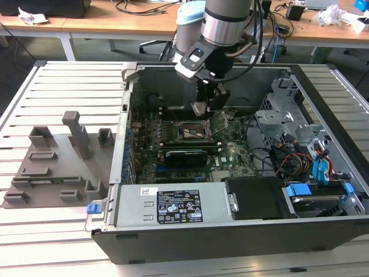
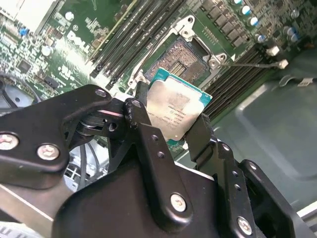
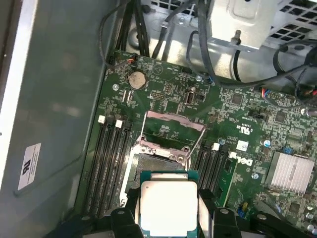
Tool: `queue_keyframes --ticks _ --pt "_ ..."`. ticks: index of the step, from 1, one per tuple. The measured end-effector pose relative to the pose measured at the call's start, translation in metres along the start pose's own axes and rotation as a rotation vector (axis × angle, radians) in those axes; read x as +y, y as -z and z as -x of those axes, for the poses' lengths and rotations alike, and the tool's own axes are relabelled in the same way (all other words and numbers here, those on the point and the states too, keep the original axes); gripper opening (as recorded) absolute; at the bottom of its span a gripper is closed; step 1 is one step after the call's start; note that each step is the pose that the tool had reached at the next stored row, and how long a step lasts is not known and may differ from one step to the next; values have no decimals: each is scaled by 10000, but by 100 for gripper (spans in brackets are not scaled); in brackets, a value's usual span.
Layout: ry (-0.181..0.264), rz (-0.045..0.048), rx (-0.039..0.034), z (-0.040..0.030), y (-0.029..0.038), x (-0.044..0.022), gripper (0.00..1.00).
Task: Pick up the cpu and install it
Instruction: 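Place the cpu into insertion slot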
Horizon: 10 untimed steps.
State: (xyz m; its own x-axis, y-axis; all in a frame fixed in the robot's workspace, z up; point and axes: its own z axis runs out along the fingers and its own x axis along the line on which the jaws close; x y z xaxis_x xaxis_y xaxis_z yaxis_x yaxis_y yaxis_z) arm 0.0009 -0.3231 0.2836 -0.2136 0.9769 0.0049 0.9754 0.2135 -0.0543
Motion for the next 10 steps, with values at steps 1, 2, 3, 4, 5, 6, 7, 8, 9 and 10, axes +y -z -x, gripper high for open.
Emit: queue_keyframes --ticks 1,2,3,4,5,6,7,8,9,10 --pt "-216 1 12 0 -1 0 55" --pt "-360 2 20 0 -2 0 55" --pt "-500 2 27 0 -2 0 55" --pt "-703 3 38 0 -3 0 55" --pt "-846 4 46 0 -4 0 55" --pt "-1050 5 57 0 -5 0 55" --pt "-1186 5 63 0 -5 0 55" --pt "-1401 6 72 0 -6 0 55" --pt "-1563 7 80 0 -7 0 55" --pt "-1672 7 84 0 -8 0 55"
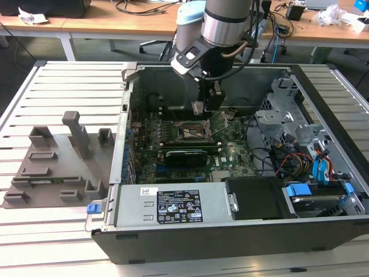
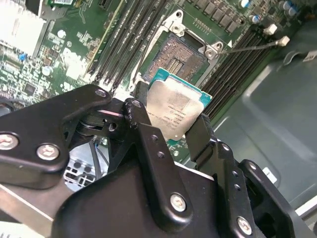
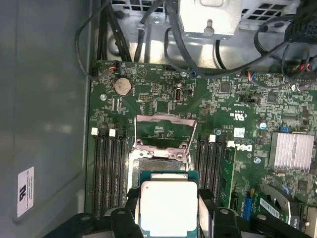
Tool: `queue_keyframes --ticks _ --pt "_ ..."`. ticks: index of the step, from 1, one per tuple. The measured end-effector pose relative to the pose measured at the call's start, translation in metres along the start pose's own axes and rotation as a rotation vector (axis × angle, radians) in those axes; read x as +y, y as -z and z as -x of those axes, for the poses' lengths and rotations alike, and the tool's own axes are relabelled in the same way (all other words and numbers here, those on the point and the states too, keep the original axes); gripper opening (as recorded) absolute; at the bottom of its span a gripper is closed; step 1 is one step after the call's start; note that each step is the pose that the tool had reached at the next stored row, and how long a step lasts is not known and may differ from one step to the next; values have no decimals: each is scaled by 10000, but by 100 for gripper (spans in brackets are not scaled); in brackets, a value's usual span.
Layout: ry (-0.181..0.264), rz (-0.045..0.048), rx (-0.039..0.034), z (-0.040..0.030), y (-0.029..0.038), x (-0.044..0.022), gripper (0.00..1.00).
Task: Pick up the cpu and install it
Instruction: 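Place the cpu into insertion slot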
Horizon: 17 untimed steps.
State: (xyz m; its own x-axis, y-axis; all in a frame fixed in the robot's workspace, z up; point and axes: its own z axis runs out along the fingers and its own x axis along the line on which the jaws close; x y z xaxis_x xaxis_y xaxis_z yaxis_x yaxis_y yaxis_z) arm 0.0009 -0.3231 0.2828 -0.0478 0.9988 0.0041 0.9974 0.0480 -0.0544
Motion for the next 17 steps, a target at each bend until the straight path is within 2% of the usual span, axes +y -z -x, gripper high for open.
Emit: queue_keyframes --ticks 1,6,11,17 --pt "-140 0 6 0 0 0 55" --pt "-149 0 7 0 -17 -2 55" --pt "-149 0 6 -16 -197 -54 55" --pt "-181 1 9 -20 -329 -63 55"
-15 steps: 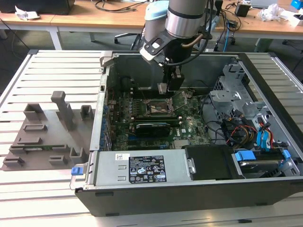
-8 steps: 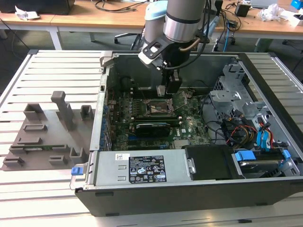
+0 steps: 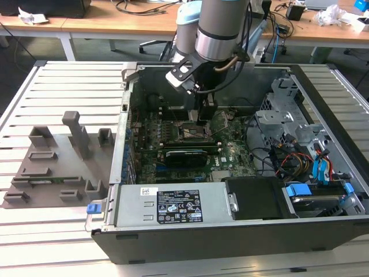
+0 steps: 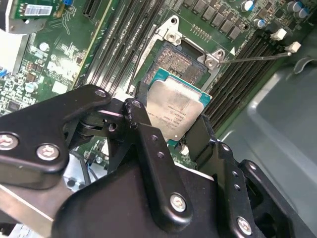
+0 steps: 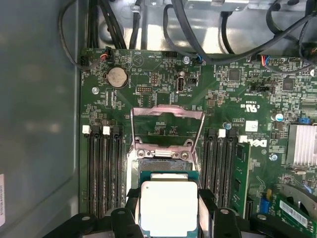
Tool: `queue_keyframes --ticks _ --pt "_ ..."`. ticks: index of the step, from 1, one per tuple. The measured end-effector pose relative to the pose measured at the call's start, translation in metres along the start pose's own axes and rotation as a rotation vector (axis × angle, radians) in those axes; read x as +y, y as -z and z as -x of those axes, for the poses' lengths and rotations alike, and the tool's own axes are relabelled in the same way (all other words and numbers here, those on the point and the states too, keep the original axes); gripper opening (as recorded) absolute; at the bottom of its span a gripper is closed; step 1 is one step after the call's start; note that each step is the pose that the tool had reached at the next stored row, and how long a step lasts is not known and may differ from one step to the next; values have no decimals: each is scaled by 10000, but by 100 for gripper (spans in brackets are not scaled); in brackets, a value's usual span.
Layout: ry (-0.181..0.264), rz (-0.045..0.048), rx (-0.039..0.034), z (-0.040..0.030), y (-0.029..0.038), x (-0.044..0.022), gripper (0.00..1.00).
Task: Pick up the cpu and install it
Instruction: 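Place the cpu into insertion slot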
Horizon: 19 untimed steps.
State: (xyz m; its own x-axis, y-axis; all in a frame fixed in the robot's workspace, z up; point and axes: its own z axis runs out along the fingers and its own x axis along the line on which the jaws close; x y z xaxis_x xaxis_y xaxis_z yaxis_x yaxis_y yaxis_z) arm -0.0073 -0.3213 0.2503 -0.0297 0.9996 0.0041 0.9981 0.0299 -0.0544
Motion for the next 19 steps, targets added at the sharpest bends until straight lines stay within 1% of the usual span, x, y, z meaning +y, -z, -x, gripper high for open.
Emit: queue_keyframes --ticks 2,6,7,10,14,19 --pt "-16 -1 -1 0 -53 -1 55" --pt "-59 0 3 0 -135 -6 55" --pt "-80 1 5 0 -167 -10 55" --pt "-120 0 5 0 -220 -18 55" --pt "-258 1 14 0 -310 -26 55" --pt "-338 0 18 0 -380 -45 55"
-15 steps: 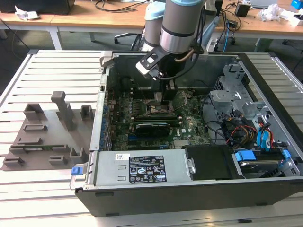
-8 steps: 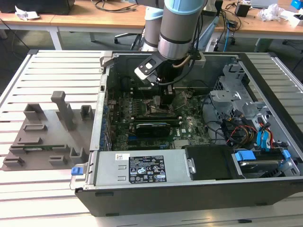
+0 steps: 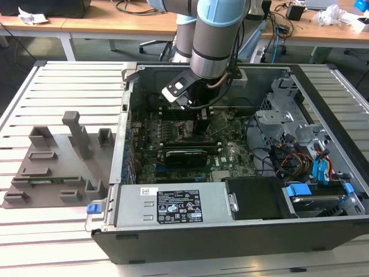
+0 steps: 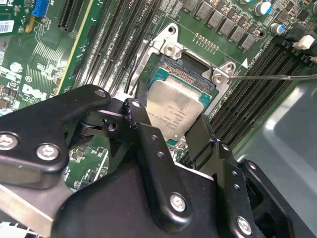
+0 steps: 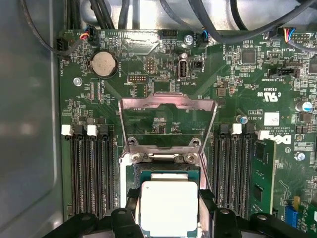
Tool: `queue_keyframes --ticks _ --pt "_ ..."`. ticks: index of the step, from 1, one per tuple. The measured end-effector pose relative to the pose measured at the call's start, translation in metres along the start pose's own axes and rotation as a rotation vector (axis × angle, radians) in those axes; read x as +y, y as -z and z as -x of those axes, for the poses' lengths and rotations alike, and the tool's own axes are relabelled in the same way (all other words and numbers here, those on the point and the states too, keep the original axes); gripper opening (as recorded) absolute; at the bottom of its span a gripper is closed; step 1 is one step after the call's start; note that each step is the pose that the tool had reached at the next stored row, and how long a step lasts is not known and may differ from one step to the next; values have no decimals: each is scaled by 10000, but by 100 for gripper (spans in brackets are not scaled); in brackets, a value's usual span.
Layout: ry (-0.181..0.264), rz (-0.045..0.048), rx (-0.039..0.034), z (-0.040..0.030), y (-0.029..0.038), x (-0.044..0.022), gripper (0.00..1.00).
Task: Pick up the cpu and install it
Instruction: 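Place the cpu into insertion slot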
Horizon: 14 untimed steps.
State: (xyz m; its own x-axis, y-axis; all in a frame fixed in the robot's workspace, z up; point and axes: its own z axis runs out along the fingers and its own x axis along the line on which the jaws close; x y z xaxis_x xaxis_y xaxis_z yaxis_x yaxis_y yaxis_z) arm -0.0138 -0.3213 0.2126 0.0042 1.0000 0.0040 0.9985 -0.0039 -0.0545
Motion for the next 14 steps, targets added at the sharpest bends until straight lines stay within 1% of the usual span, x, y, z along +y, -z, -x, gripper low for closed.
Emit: queue_keyframes --ticks 3,6,9,14 --pt "-3 0 0 0 -31 1 55" --pt "-29 1 19 -6 -56 1 55" --pt "-33 1 34 -8 -77 -13 55" --pt "14 -1 31 -8 -108 -20 55"
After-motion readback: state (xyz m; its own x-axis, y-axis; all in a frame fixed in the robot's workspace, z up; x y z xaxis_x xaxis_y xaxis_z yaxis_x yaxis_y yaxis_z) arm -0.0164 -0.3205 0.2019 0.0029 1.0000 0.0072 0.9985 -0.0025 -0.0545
